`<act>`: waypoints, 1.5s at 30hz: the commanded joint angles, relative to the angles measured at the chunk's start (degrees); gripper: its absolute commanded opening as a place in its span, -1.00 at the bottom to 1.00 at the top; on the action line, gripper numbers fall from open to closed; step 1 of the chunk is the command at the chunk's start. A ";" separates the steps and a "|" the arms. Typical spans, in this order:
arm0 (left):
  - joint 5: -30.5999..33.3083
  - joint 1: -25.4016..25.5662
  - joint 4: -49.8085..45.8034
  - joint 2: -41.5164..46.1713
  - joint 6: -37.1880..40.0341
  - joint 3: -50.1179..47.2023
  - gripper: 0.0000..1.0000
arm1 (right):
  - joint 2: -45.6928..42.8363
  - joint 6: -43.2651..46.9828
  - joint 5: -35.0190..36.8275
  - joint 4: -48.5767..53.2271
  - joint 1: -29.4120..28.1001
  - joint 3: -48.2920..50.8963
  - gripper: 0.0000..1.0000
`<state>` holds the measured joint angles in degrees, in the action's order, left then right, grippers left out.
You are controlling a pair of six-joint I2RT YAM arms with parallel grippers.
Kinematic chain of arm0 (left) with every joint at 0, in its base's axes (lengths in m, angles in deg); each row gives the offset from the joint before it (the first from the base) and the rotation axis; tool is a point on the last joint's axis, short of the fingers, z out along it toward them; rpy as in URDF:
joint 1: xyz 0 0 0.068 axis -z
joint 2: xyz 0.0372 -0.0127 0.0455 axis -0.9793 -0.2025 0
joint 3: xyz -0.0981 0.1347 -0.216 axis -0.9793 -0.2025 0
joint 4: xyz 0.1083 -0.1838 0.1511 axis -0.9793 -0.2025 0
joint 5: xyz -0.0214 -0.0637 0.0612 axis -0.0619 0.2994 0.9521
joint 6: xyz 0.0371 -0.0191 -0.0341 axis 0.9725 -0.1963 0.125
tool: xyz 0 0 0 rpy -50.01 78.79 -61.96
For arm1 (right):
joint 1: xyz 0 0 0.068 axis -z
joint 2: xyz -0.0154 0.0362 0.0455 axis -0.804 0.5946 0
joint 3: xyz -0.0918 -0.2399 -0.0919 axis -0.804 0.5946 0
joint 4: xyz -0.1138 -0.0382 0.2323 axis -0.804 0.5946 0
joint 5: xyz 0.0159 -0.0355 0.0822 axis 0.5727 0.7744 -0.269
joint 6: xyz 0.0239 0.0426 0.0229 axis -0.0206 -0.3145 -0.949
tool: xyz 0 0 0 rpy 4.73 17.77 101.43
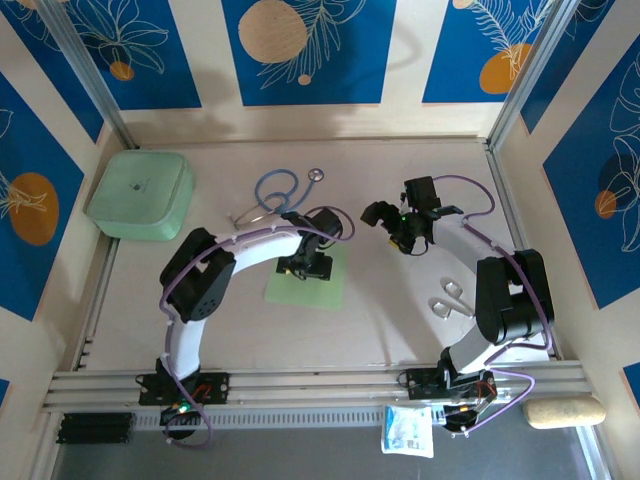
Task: Fold a paper plane with a square sheet of paper (pick it up from the middle)
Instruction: First fold the square sheet of paper in half at the center of the table.
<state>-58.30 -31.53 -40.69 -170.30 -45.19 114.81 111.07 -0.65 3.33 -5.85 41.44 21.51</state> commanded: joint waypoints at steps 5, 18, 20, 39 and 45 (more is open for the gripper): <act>-1.74 0.47 -0.01 -2.29 -1.31 -2.15 0.71 | 0.97 -0.17 -1.15 1.70 0.21 0.08 0.92; -1.67 0.37 3.17 -0.27 -1.71 -5.35 0.38 | 1.20 -0.46 -1.91 0.65 0.26 0.04 0.91; -1.85 0.11 4.15 1.43 -1.44 -5.48 0.25 | 0.76 -0.52 -2.25 -0.16 0.30 0.33 0.91; -24.95 -9.81 47.33 19.79 -18.09 -24.40 -0.38 | -5.16 -1.57 -17.49 -17.70 1.88 7.41 0.67; -20.64 -11.75 47.64 17.01 -19.66 -27.64 -0.38 | -1.82 -1.29 -21.07 -18.59 -0.26 6.99 0.28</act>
<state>-80.18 -42.72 3.86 -151.79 -62.11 88.54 107.31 -2.14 -13.61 -23.08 42.49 28.20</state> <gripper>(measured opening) 0.311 0.665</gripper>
